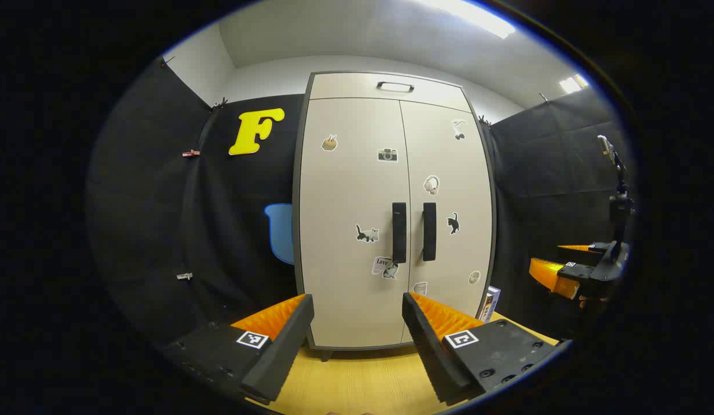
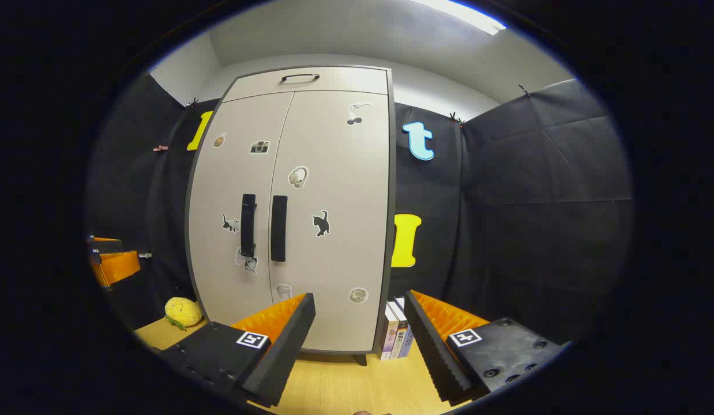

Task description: Open the right door of the double-door shoe cabinet with the right hand, and open the left door with the left hand.

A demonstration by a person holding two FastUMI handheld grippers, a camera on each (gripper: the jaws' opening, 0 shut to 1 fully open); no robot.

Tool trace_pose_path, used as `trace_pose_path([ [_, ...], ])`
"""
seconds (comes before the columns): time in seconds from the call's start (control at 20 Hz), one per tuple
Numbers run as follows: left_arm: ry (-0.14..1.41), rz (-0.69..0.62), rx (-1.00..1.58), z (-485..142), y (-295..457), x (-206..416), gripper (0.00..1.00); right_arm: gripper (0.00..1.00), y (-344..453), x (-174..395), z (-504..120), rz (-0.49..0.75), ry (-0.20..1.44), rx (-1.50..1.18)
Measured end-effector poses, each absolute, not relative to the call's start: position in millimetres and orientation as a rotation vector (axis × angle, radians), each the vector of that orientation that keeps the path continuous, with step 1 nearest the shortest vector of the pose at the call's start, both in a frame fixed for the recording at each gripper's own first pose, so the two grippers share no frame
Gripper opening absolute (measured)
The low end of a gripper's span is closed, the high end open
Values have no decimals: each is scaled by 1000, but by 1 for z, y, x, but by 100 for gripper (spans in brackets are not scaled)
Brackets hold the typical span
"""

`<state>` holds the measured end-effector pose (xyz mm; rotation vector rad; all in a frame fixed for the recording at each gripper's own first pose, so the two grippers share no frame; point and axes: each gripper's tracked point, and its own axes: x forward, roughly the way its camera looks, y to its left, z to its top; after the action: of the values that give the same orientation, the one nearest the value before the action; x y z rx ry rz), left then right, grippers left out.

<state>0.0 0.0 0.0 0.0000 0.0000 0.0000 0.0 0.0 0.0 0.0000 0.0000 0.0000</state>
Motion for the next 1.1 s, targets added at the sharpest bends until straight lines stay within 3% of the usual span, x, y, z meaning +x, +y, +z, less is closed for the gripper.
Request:
trace_pose_path([
  [1.1,37,44,-64,-17,23,12,95,98,33,28,0,69,45,9],
])
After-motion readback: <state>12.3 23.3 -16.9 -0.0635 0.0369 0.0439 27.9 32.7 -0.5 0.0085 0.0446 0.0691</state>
